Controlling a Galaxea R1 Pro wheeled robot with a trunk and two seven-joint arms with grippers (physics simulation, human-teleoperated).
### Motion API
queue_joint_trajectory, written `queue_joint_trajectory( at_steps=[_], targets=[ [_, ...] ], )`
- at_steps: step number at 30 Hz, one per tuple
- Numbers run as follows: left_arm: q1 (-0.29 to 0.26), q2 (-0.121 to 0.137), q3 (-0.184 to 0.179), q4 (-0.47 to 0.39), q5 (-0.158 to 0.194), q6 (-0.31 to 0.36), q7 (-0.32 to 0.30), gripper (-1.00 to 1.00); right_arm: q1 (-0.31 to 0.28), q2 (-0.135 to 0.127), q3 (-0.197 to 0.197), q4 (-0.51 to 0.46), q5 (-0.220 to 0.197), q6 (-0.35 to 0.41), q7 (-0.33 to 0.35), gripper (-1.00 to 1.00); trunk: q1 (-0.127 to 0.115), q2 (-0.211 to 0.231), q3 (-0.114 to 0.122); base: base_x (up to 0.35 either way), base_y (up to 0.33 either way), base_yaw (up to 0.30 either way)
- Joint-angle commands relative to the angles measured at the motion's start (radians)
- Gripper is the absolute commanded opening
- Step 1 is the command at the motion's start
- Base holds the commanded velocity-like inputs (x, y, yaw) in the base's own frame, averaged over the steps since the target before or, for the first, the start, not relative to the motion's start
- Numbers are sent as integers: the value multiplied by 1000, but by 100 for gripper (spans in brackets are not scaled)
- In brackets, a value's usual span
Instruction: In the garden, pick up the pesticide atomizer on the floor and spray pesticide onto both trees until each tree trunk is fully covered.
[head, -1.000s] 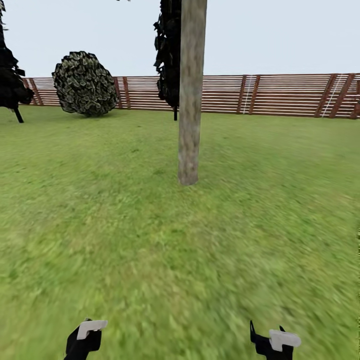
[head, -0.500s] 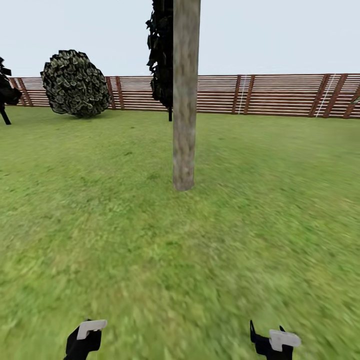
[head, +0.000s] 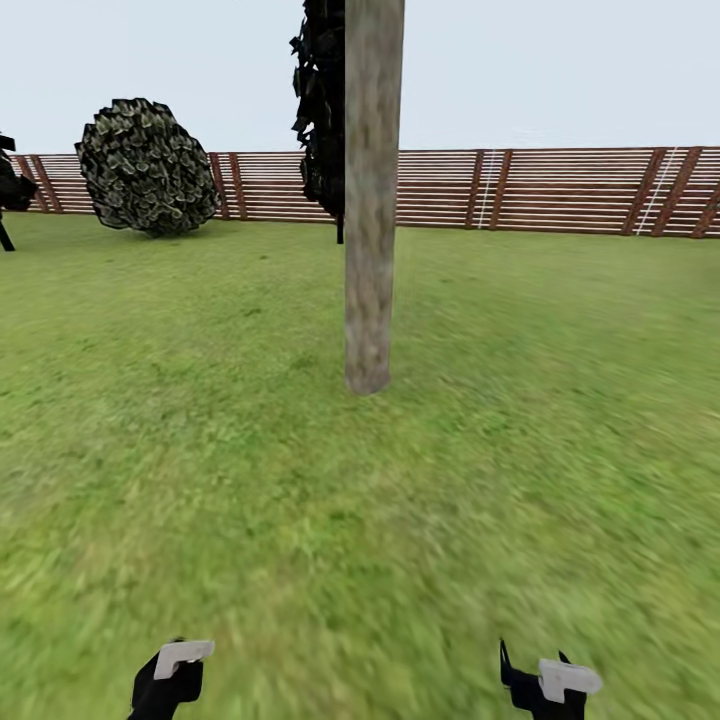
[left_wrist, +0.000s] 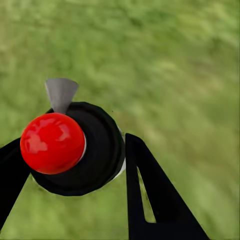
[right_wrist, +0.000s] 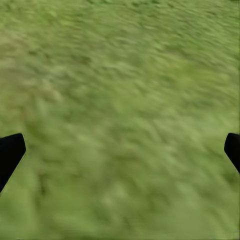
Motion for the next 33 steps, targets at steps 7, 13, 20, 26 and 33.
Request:
queue_joint_trajectory(
  at_steps=[7, 13, 20, 26, 33],
  targets=[
    [-1, -1, 6, 1, -11, -4, 2, -100, -1, 0, -1, 1, 0, -3, -3, 100, 0, 0, -1, 338, 0, 0],
    [-1, 0, 6, 1, -11, -4, 2, -100, -1, 0, -1, 1, 1, -3, -3, 100, 0, 0, -1, 338, 0, -65],
    [-1, 0, 6, 1, -11, -4, 2, -100, -1, 0, 0, 1, 0, -3, -3, 100, 0, 0, -1, 338, 0, -100],
    [-1, -1, 6, 1, -11, -4, 1, -100, -1, 0, 0, 0, 0, -3, -3, 100, 0, 0, -1, 338, 0, -8],
    [-1, 0, 6, 1, -11, -4, 1, -100, -1, 2, 0, -2, 0, -3, -3, 100, 0, 0, -1, 338, 0, 0]
  ],
)
